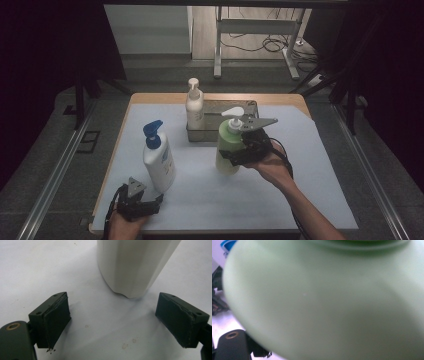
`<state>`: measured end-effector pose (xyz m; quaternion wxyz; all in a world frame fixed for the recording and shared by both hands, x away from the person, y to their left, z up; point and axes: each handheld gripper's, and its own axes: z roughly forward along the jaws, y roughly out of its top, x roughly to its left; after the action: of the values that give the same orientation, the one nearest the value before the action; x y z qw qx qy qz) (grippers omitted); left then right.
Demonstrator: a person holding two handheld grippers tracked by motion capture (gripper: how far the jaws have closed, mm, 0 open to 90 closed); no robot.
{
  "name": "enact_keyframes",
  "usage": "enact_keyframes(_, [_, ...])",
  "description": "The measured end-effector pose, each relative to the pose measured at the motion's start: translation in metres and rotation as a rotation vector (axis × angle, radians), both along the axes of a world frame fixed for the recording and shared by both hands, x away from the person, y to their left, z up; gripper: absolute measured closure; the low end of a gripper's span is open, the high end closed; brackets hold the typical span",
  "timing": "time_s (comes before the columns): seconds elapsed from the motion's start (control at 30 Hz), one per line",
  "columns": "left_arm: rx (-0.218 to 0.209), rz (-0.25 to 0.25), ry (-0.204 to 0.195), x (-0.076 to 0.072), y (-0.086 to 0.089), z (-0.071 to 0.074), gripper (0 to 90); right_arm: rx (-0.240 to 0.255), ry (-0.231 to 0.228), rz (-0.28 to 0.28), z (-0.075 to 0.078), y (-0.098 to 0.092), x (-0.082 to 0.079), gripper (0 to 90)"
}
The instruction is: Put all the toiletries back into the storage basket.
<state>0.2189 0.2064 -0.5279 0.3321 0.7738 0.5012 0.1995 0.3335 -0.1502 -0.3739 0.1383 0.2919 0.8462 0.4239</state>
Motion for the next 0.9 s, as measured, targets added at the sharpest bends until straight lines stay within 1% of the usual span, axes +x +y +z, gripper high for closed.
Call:
enact_keyframes(0.63, [-0.001,0.0,-0.001,0.0,0.0,0.0,11.9,0.02,-0.029,-0.049,0.029,0.009,0.032,12.2])
enact_keyframes(0.9, [-0.001,0.0,0.0,0.0,0.0,0.0,11.9,0.022,-0.037,-0.077,0.036,0.014,0.046,12.3])
